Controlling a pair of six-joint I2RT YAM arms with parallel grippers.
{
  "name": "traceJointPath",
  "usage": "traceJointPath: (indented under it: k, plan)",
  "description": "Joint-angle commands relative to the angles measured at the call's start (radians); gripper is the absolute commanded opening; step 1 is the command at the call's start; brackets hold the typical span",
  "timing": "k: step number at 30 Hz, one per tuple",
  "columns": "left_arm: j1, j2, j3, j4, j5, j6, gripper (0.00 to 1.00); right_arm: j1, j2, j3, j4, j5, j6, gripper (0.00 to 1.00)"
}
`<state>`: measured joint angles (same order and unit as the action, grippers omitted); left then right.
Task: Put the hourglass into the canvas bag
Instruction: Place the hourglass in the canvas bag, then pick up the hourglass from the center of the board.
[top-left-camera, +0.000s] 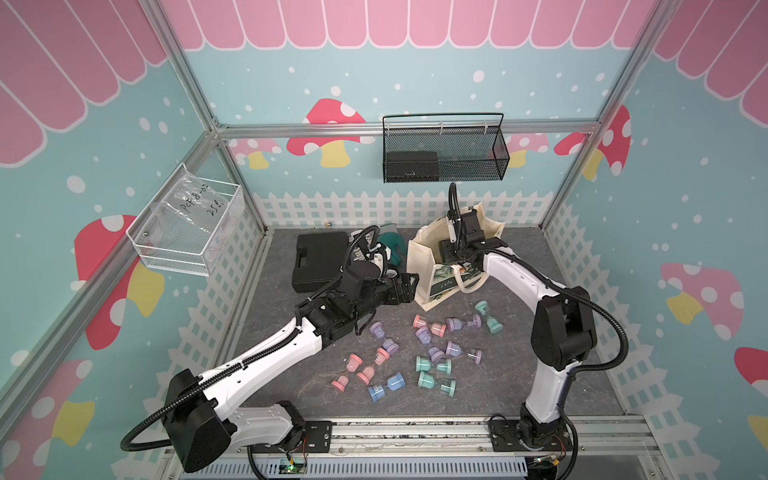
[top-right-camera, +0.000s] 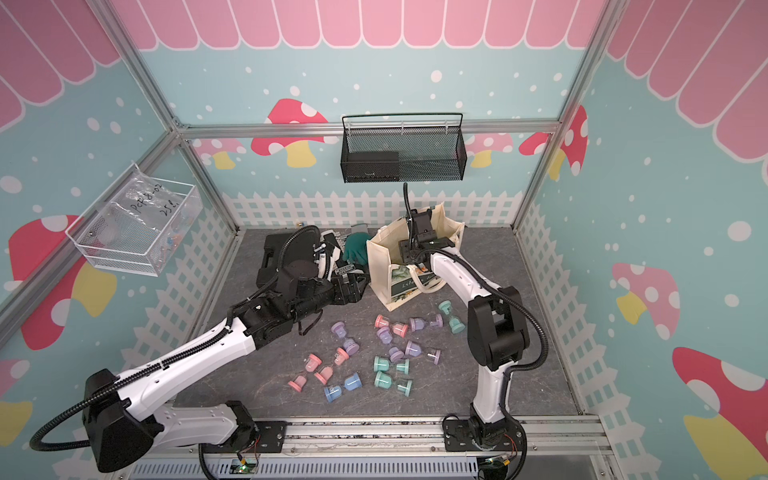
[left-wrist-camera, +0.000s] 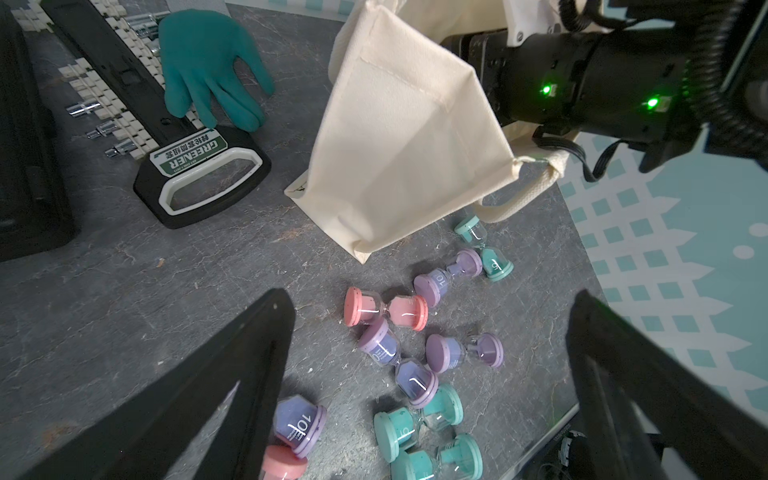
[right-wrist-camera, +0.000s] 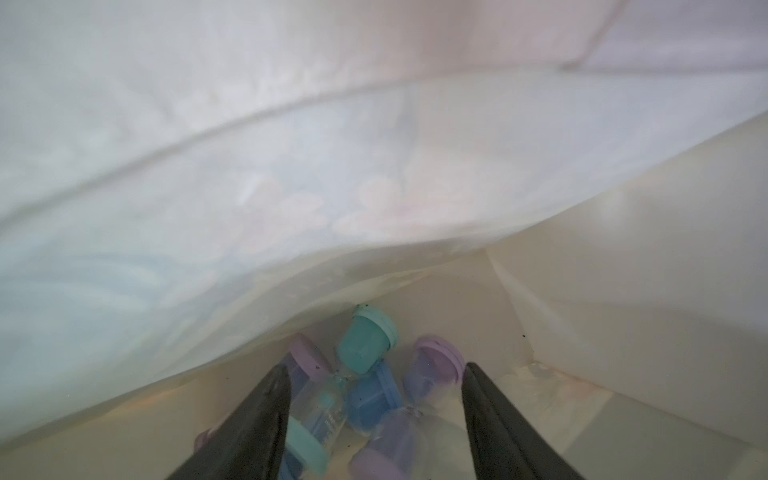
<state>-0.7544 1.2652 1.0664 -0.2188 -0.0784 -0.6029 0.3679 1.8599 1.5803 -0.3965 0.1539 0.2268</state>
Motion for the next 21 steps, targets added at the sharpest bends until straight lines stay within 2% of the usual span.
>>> traceJointPath:
  k: [1,12,17,21]
  plan:
    - [-0.005,-0.016,0.011,0.014,0.001,-0.018,0.99,0.001,-0.069,0.033,-0.017,-0.042,-0.006,0.69]
    - [-0.004,-0.034,0.035,-0.026,-0.005,-0.035,0.99,0.021,-0.231,0.047,-0.038,-0.142,0.012,0.75]
    - [0.003,-0.068,0.032,-0.102,-0.076,-0.055,0.99,0.084,-0.314,0.011,-0.051,-0.149,0.026,0.76]
    - [0.006,-0.113,0.045,-0.18,-0.107,-0.061,0.99,0.175,-0.371,-0.029,-0.063,-0.114,0.035,0.77]
